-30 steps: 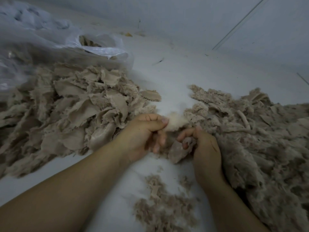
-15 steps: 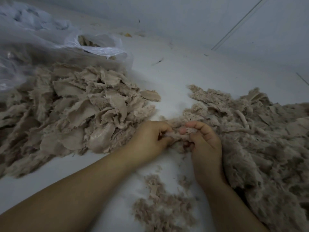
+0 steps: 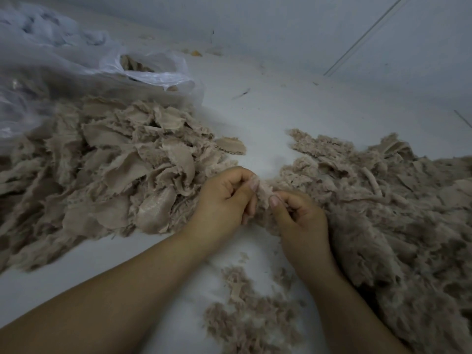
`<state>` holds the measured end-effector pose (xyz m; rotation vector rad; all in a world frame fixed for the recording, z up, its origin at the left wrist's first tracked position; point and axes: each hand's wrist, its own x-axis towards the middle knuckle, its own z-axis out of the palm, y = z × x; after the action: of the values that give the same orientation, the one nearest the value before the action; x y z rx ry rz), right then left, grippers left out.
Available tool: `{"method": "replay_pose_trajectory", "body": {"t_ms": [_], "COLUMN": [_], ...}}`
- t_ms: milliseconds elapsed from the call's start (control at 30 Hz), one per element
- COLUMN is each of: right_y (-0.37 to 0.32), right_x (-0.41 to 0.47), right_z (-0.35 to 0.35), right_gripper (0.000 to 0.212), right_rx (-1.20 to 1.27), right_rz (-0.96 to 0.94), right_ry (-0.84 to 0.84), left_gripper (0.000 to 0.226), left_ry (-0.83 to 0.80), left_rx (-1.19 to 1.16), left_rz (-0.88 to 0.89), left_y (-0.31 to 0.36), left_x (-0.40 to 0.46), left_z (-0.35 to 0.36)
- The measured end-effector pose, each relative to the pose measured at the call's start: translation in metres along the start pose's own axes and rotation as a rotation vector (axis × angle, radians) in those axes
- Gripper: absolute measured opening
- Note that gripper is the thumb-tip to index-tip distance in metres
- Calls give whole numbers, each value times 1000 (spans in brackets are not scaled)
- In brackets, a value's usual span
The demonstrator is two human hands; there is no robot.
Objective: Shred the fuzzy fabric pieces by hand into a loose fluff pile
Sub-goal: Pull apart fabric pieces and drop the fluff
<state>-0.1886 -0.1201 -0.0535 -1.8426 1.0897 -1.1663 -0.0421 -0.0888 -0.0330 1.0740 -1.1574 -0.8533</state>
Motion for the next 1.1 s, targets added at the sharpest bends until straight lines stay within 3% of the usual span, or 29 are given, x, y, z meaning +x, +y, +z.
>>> {"method": "replay_pose_trajectory", "body": {"t_ms": [167,300,533,700,833,933,1100], "right_y": [-4,-6,-5,-9,-10,-11,-7], "right_x": [-3,-2,-2,-4,-4,-3,0], "right_z": [0,1,-1,0,-2,-1,-2], "right_gripper": [20,7,11,12,23,12,28], "right_rx": [273,402,299,319,415,392,380], "right_rz": [103,144,177,152,187,168,176], "right_ry": [-7,-23,105,32,95,87,131], "left_gripper": [18,13,11,4,22,25,27], "left_ry": [-113,-90,51,98,79,71,185], "left_rx": [-135,-234,-421,-274,-59,8,-78], "left_rz": [-102,-101,-107,-121,-16,32,-123], "left_y": [0,-3,3,-1,-3,-3,-6], "left_x": [0,2,7,8,4,3,10], "left_z": [2,-2,-8,-7,-2,-3,-8]}}
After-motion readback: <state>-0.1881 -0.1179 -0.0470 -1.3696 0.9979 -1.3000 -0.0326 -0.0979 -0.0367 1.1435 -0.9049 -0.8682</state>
